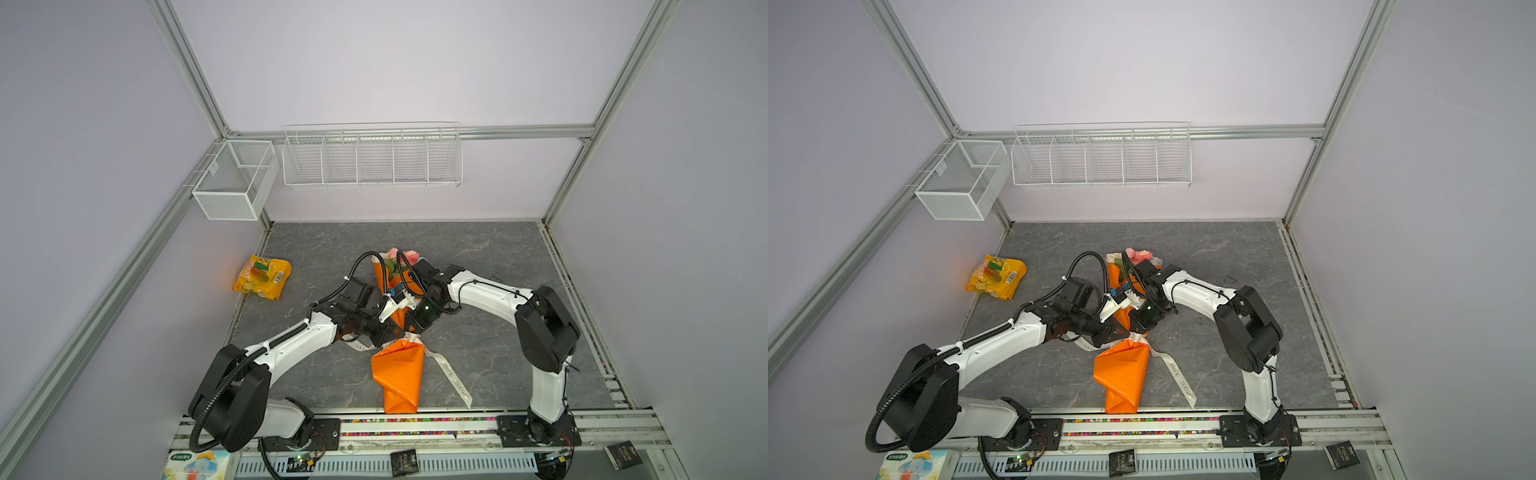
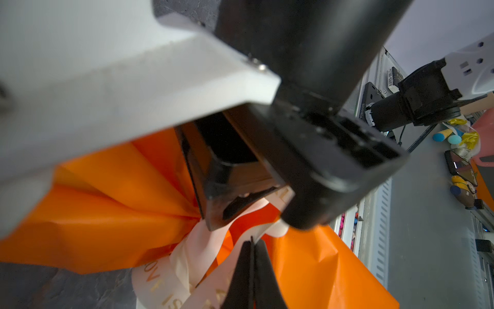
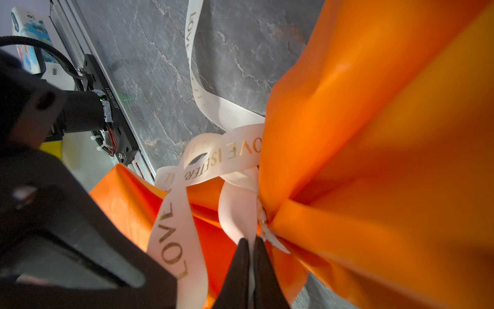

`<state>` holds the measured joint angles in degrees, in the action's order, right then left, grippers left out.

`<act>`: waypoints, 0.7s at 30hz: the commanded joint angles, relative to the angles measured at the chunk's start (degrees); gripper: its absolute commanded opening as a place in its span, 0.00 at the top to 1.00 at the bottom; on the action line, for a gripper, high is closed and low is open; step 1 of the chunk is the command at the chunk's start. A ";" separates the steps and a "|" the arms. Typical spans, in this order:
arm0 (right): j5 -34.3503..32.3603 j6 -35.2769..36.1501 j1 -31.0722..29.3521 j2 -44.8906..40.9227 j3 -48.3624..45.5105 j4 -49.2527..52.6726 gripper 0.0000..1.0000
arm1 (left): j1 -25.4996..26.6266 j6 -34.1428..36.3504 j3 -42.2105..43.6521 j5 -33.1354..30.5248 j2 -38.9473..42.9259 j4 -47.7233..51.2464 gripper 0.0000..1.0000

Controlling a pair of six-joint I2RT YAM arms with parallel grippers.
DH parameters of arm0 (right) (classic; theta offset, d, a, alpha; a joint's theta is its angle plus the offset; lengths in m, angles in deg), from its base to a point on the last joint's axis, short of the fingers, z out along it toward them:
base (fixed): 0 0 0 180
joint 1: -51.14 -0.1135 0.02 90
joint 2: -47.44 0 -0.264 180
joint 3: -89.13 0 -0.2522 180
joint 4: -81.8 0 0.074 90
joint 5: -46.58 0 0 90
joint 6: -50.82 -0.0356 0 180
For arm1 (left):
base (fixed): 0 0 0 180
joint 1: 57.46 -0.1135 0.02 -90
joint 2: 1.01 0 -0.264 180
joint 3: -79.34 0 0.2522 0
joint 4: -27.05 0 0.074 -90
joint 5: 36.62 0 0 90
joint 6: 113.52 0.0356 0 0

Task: Tie the bouquet of fake flowers

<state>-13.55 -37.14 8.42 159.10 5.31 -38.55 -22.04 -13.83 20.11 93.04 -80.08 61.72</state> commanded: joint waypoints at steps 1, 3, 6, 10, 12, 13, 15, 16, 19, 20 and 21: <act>0.28 -0.88 0.60 -2.13 -0.25 -1.73 0.89 | 0.31 0.14 -0.63 -0.20 1.11 0.12 1.00; -0.66 -2.50 1.24 -2.86 -1.10 -3.66 0.87 | 0.27 0.11 -0.65 -0.15 1.19 0.19 1.00; 0.89 -4.91 2.32 -3.97 -2.87 -6.92 0.86 | 0.27 0.17 -0.65 -0.12 1.13 0.12 1.00; 2.05 -6.37 2.80 -4.87 -4.22 -9.30 0.86 | 0.27 0.40 -0.79 -0.26 0.74 0.16 1.00; 2.03 -6.74 2.79 -4.78 -4.60 -9.96 0.85 | 0.30 0.39 -1.04 -0.37 0.28 0.28 1.00; 2.28 -6.75 2.83 -4.74 -4.74 -10.01 0.87 | 0.28 0.34 -1.16 -0.37 0.06 0.36 1.00; 1.36 -7.03 2.84 -4.78 -4.95 -10.28 0.89 | 0.28 0.29 -1.42 -0.53 -0.29 0.64 1.00; 2.00 -6.92 2.88 -4.87 -5.22 -10.51 0.89 | 0.29 0.24 -1.56 -0.64 -0.38 0.74 1.00; 4.17 -5.69 2.93 -4.03 -4.63 -9.01 0.84 | 0.29 0.48 -1.83 -0.72 -0.39 1.18 1.00; 5.27 -4.30 2.75 -3.61 -4.10 -7.53 0.80 | 0.30 0.48 -1.86 -0.72 -0.26 1.32 1.00; 6.09 -2.78 2.44 -3.23 -3.67 -6.06 0.76 | 0.26 0.61 -1.74 -0.75 0.05 1.30 1.00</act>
<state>-10.99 -43.02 11.20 156.02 1.22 -47.45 -22.04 -13.83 20.04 92.39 -80.15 62.17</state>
